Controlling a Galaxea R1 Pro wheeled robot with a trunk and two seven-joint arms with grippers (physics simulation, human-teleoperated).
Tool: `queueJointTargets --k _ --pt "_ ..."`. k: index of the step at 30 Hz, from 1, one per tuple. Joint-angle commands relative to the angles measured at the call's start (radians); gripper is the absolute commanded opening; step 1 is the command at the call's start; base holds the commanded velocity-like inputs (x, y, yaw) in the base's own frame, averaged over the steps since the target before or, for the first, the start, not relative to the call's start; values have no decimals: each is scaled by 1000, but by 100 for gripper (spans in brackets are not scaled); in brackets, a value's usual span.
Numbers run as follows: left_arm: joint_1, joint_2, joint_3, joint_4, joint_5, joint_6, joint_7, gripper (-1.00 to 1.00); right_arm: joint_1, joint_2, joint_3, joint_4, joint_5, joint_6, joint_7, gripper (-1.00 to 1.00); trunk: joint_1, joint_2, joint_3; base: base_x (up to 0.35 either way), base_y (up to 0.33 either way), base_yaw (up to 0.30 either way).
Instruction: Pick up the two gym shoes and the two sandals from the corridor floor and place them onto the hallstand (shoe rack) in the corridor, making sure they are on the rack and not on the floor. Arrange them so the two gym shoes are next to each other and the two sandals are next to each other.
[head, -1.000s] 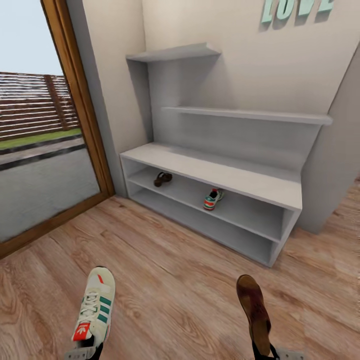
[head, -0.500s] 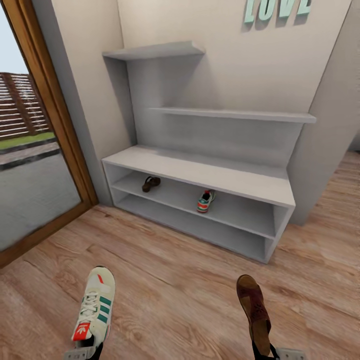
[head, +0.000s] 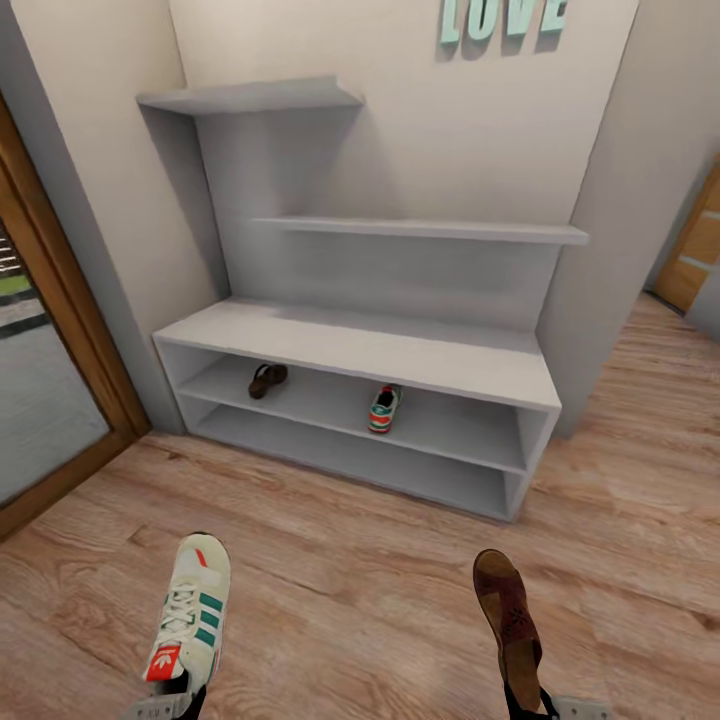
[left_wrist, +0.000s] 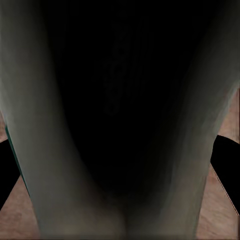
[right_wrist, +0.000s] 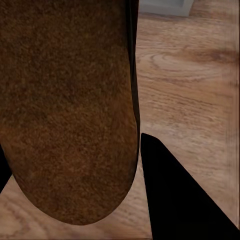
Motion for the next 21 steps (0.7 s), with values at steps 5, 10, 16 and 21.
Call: queueJointTargets --k 5,10,16,21 --pt "-1 -1 8 0 -9 -4 -5 -100 -1 1 -9 1 6 -3 6 -100 0 0 -1 8 4 -270" --pt "0 -1 8 -1 -9 -4 -5 -100 -1 1 -9 1 6 -3 6 -100 0 0 -1 1 0 -270" --pt "-1 -1 8 0 -9 -3 -4 -100 -1 1 -9 1 7 -3 5 -100 0 0 -1 0 0 -270" --pt "-1 -1 9 0 -8 -3 -4 -100 -1 1 -9 2 7 -3 6 -100 0 0 -1 0 0 -270"
